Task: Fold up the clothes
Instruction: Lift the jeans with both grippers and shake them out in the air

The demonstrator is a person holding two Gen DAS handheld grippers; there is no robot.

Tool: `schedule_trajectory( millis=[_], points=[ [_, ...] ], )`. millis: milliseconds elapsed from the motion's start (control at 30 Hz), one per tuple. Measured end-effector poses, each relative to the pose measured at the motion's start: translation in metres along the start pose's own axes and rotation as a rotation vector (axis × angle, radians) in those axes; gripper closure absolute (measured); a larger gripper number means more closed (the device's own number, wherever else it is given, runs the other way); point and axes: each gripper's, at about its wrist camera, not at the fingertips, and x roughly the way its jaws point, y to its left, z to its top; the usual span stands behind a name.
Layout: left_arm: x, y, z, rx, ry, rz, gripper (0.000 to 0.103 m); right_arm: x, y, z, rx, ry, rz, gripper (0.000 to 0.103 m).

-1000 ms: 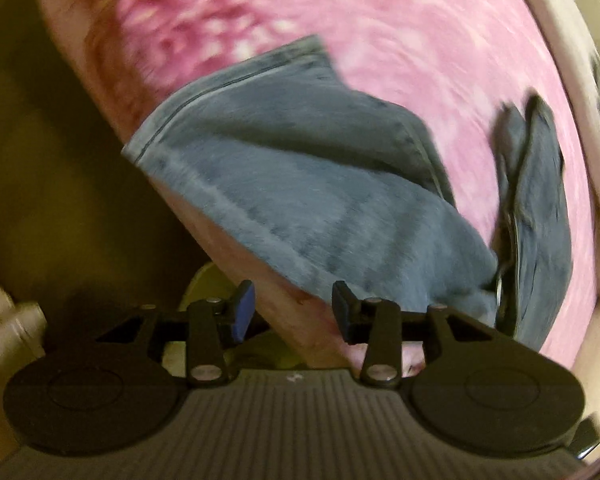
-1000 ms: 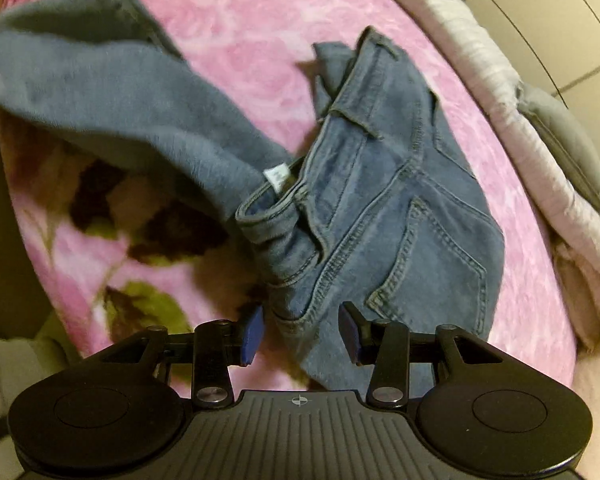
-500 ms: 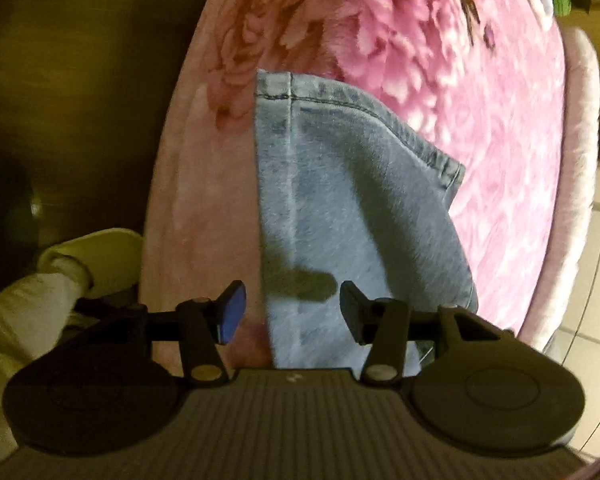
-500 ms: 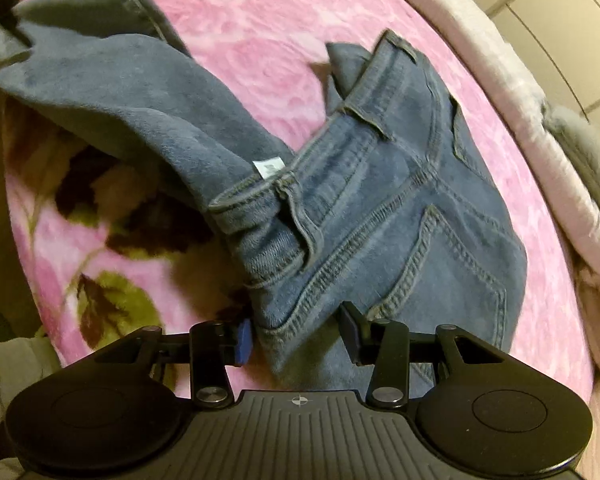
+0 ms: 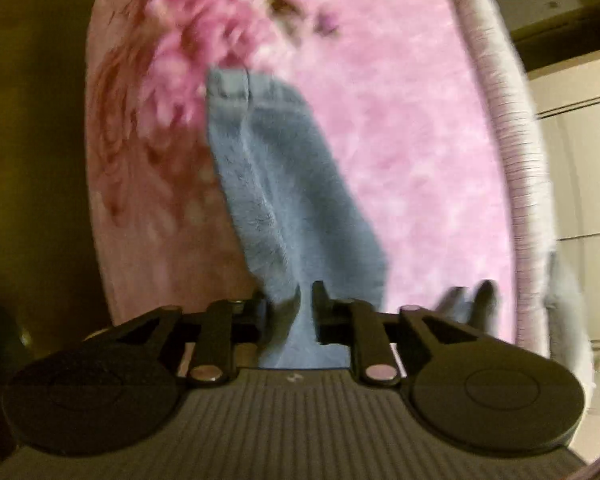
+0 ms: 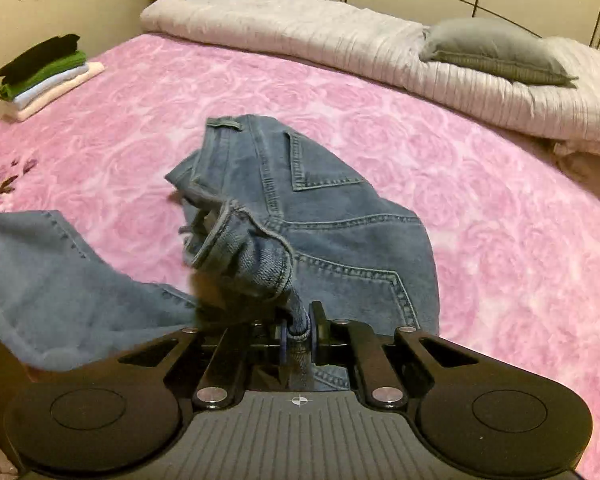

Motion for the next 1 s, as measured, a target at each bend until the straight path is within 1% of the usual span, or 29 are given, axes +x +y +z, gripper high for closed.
schedule_trajectory(
  millis=[67,100,133,167,200,267,367,400,433,467,500,567,633,700,767,833,900,1000],
  points=[
    [0.011,0.004,-0.002,-0.04,0.003,0.019,0.085,0.014,0.013,-0.001,-0.065,0.041,0.019,0.093],
    [0.015,0.003,-0.004,-0.044,0.001,0.028,0.085,0.019,0.023,-0.004,-0.111,0.051,0.018,0.093],
    [0.016,0.001,-0.005,-0.029,-0.002,0.037,0.086,0.024,0.033,-0.006,-0.161,0.053,0.008,0.092],
    [0.018,-0.002,-0.007,-0.008,-0.005,0.045,0.089,0.029,0.042,-0.009,-0.208,0.054,-0.007,0.09],
    [0.019,-0.005,-0.009,0.013,-0.009,0.054,0.091,0.035,0.049,-0.011,-0.256,0.058,-0.019,0.086],
    [0.018,-0.012,-0.011,0.039,-0.009,0.065,0.093,0.046,0.06,-0.015,-0.351,0.1,-0.014,0.085],
    [0.015,-0.016,-0.014,0.055,-0.006,0.078,0.092,0.037,0.065,-0.023,-0.42,0.103,0.044,0.083],
    [0.014,-0.018,-0.016,0.07,-0.003,0.088,0.092,0.035,0.065,-0.026,-0.432,0.103,0.047,0.082],
    [0.013,-0.021,-0.018,0.088,-0.001,0.101,0.093,0.034,0.064,-0.029,-0.443,0.103,0.051,0.082],
    [0.012,-0.023,-0.02,0.107,0.002,0.113,0.096,0.032,0.063,-0.031,-0.443,0.098,0.067,0.083],
    [0.013,-0.026,-0.021,0.123,0.004,0.119,0.096,0.031,0.056,-0.03,-0.405,0.095,0.098,0.095],
    [0.006,-0.033,-0.021,0.162,-0.005,0.111,0.098,0.028,0.043,-0.022,-0.304,0.091,0.148,0.095],
    [-0.002,-0.049,-0.014,0.203,-0.003,0.093,0.098,0.022,0.021,-0.005,-0.137,0.091,0.191,0.096],
    [-0.011,-0.066,-0.005,0.243,0.003,0.073,0.098,0.012,-0.008,0.014,0.074,0.097,0.241,0.096],
    [-0.018,-0.087,0.005,0.286,0.009,0.049,0.098,-0.002,-0.04,0.032,0.274,0.083,0.279,0.096],
    [-0.023,-0.118,0.024,0.339,0.004,0.016,0.099,-0.02,-0.073,0.052,0.472,0.047,0.31,0.096],
    [-0.026,-0.155,0.049,0.376,-0.01,-0.021,0.099,-0.037,-0.102,0.075,0.634,-0.005,0.331,0.096],
    [-0.029,-0.22,0.096,0.43,-0.037,-0.08,0.099,-0.06,-0.137,0.121,0.804,-0.092,0.34,0.096]
  ],
)
